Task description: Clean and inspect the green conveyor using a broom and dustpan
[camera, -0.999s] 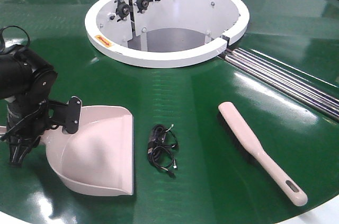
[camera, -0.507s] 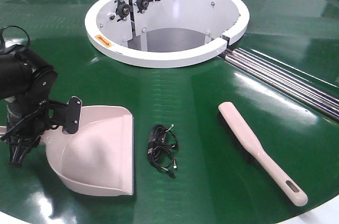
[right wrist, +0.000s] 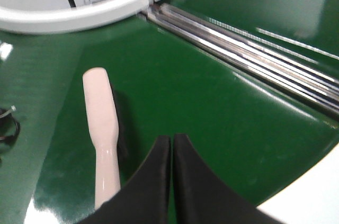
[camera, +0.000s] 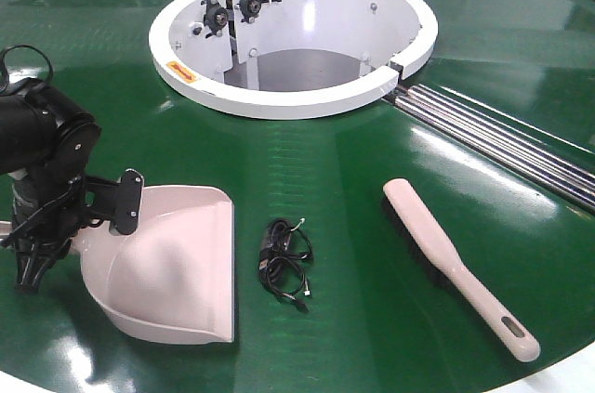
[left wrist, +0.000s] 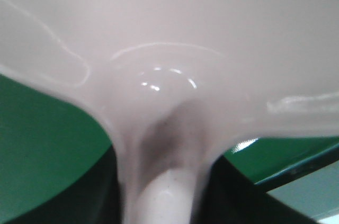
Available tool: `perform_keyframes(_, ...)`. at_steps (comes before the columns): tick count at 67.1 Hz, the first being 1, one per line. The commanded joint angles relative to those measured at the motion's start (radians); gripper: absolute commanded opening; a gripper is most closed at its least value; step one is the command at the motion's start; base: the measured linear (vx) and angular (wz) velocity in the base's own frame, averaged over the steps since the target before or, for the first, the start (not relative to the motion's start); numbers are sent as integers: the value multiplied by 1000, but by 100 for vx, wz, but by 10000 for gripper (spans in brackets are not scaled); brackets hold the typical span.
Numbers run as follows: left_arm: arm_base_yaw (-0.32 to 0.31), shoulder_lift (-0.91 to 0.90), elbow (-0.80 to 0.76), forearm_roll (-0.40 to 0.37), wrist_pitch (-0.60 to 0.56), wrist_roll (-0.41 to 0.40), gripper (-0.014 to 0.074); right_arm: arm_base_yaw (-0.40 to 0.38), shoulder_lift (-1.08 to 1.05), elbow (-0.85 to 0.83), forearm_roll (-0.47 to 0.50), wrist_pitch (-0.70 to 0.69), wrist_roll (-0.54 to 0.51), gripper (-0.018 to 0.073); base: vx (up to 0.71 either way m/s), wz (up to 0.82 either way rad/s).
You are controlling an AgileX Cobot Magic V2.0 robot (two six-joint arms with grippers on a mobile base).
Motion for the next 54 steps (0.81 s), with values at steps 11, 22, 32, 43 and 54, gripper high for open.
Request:
perform_keyframes(11, -5, -52, -21, 16, 4, -14, -6, -9, 100, -71, -21, -45, -5, 7, 0, 0)
perform_keyframes(22, -5, -52, -21, 16, 4, -14, -6, -8, 183, -179, -5, 48, -42, 129, 0, 0)
perform_keyframes(32, -5, -52, -21, 16, 4, -14, -6, -8, 309, -282, 38, 148, -118, 370, 0, 0)
perform_keyframes(43, -5, -52, -21, 16, 4, -14, -6, -8, 445, -391, 132, 210, -213, 575, 0, 0)
perform_keyframes(54, -5, -52, -21, 16, 4, -14, -6, -8, 561, -483, 173, 254, -222, 580, 0, 0)
